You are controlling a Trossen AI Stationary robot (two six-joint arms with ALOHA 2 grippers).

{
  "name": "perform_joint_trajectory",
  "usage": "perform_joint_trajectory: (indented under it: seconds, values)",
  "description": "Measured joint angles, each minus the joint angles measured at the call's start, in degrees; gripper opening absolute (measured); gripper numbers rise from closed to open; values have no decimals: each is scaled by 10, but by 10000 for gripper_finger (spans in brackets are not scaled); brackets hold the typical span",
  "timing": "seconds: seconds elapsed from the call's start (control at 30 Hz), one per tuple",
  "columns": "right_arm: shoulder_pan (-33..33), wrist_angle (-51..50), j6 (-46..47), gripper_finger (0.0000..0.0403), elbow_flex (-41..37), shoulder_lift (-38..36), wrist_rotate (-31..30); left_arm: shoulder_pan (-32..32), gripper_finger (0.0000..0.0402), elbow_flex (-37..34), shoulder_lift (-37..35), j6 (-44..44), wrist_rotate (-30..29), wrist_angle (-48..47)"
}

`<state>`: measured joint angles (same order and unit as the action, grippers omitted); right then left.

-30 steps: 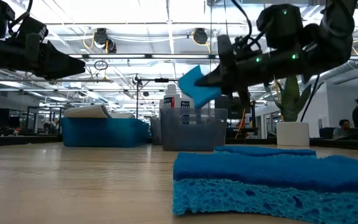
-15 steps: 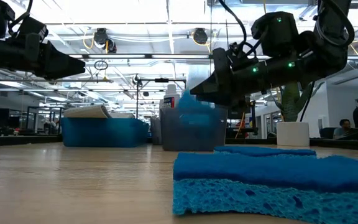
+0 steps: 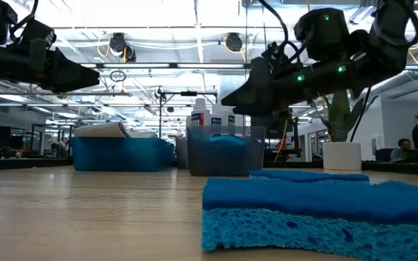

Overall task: Pick & Place Kitchen Items
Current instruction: Put the blue sponge into the bottom black bin

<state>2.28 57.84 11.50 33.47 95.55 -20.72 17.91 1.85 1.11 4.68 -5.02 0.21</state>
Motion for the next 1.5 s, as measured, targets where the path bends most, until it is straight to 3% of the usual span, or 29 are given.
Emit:
perform_joint_trajectory:
  seconds: [0.2, 0.43, 0.6, 0.8, 1.17, 1.4, 1.5]
  values:
    - [-8, -143, -18, 244, 7, -109, 76, 0, 283, 0, 0, 0, 0, 0]
    - [-90, -180, -57, 240, 9, -178, 136, 0, 283, 0, 0, 0, 0, 0]
    - [-165, -211, -54, 227, 12, -161, 137, 0, 283, 0, 0, 0, 0, 0]
    - [-213, -366, 13, 191, 59, -97, 167, 0, 283, 0, 0, 0, 0, 0]
    - [-232, -407, -13, 79, 78, 8, 181, 0, 283, 0, 0, 0, 0, 0]
    - [-230, -509, -12, 12, 79, -22, 177, 0, 283, 0, 0, 0, 0, 0]
    - [-230, -582, 4, 3, 79, -56, 167, 0, 283, 0, 0, 0, 0, 0]
